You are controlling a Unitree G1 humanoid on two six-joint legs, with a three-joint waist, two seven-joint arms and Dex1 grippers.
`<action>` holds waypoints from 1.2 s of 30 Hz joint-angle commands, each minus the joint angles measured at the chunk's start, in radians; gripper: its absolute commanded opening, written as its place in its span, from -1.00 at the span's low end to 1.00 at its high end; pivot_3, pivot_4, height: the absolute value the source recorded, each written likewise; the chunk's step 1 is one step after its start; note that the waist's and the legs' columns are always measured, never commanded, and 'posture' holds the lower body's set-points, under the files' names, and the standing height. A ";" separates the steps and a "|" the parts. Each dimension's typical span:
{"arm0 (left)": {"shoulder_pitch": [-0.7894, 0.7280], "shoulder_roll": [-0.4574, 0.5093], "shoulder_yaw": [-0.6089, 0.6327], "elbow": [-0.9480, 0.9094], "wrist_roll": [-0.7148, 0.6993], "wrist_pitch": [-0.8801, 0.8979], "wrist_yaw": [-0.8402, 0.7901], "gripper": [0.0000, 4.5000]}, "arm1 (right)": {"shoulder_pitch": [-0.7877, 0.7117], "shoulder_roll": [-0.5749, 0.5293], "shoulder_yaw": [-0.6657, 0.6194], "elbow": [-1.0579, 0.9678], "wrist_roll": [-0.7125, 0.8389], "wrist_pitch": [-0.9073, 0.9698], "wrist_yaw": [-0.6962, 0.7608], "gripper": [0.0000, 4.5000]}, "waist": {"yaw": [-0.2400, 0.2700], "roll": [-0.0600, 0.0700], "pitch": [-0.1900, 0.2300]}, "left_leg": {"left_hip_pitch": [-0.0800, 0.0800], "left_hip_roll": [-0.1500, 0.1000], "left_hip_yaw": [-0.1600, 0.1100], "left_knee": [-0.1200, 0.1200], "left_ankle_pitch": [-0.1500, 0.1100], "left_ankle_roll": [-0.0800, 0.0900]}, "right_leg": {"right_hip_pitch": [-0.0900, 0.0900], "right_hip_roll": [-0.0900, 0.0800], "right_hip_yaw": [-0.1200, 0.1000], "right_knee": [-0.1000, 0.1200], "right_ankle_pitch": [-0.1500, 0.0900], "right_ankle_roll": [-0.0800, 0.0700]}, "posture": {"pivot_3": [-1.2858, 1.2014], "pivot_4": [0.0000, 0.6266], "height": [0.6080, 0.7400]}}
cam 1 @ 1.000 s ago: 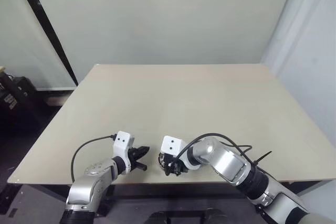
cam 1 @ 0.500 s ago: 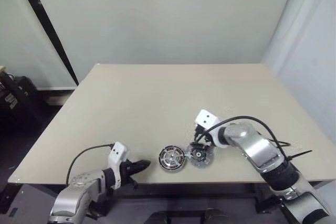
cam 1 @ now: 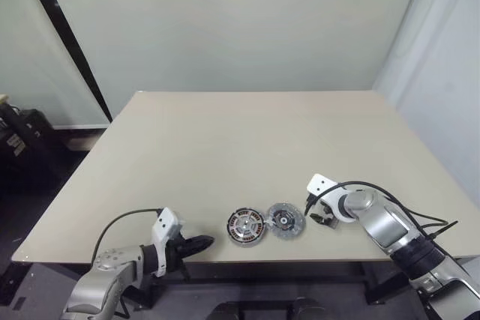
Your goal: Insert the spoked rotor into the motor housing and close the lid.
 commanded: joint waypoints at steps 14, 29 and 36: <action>-0.021 -0.046 0.068 0.183 -0.006 -0.258 -0.020 -1.00 | 0.053 0.239 -0.165 -0.141 0.189 0.059 0.033 0.99 | -0.001 0.000 0.000 | 0.001 0.002 0.000 0.000 0.000 0.000 | 0.000 0.002 0.000 0.001 0.000 0.000 | 0.03 -1.00 1.00; -0.008 -0.068 0.068 0.184 0.002 -0.273 0.003 -1.00 | 0.017 0.279 -0.192 -0.184 0.263 0.100 0.041 0.99 | 0.000 0.000 0.000 | 0.001 0.001 0.000 0.001 0.000 0.000 | 0.000 0.001 0.000 0.001 0.000 0.000 | 0.03 -1.00 1.00; -0.009 -0.074 0.065 0.174 0.005 -0.266 0.015 -1.00 | 0.025 0.395 -0.187 -0.236 0.345 0.167 0.011 0.99 | 0.000 0.001 0.000 | 0.001 0.002 0.000 -0.001 0.000 0.000 | 0.000 0.002 0.000 0.002 0.000 0.000 | 0.03 -1.00 1.00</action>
